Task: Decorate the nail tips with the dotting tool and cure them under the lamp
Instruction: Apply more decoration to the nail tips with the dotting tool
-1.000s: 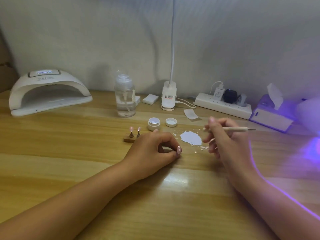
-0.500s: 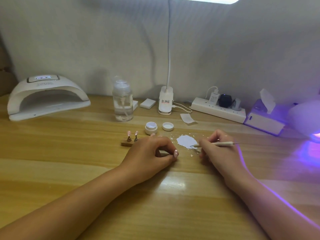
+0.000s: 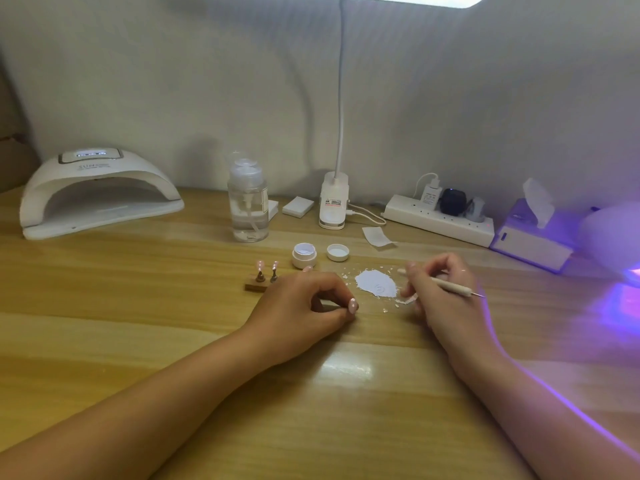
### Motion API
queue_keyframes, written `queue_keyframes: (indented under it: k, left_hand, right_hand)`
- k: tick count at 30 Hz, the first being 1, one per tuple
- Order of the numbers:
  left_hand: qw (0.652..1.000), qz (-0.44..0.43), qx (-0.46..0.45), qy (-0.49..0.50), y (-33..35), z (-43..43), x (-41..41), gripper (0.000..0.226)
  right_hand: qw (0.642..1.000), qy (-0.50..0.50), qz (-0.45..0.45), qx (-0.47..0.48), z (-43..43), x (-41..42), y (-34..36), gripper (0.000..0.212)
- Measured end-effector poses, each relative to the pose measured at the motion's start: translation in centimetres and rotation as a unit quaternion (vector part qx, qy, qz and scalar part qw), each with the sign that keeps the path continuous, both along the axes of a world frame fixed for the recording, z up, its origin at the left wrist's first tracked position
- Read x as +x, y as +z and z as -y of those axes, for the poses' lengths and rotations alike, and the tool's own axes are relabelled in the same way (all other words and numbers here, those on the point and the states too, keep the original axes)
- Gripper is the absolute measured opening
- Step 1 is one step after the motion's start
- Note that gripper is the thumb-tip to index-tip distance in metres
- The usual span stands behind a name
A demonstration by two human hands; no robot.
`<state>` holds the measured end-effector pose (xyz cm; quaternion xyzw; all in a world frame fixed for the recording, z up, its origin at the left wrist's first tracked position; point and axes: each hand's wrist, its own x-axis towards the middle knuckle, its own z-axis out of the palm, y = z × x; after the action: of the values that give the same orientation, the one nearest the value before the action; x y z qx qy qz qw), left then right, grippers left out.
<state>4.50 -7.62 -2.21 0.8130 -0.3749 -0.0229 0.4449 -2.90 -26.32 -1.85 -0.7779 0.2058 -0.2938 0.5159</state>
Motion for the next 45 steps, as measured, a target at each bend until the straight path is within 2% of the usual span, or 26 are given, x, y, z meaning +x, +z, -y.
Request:
queue_keyframes:
  k: [4,10,19,25,45]
  left_hand:
    - [1.000,-0.015,-0.012,0.002,-0.1,-0.2,0.2,0.004]
    - [1.000,0.012,-0.002,0.004,-0.1,-0.3,0.6,0.006]
    - [1.000,0.028,-0.001,-0.002,-0.1,-0.3,0.6,0.008]
    - [0.999,0.043,0.006,-0.008,0.2,-0.3,0.4,0.022]
    - [0.999,0.047,0.009,-0.006,0.3,-0.3,0.4,0.025]
  right_hand:
    - [0.996,0.041,0.077,0.022,-1.1,-0.7,1.2,0.011]
    - [0.980,0.095,0.043,0.172,-4.2,-1.0,1.1,0.026]
    - [0.987,0.117,0.000,0.111,-4.6,-1.2,0.5,0.024]
    - [0.987,0.126,-0.026,0.092,-5.0,-1.1,0.9,0.019]
    - [0.988,0.133,-0.010,0.082,-4.6,-0.9,0.3,0.020]
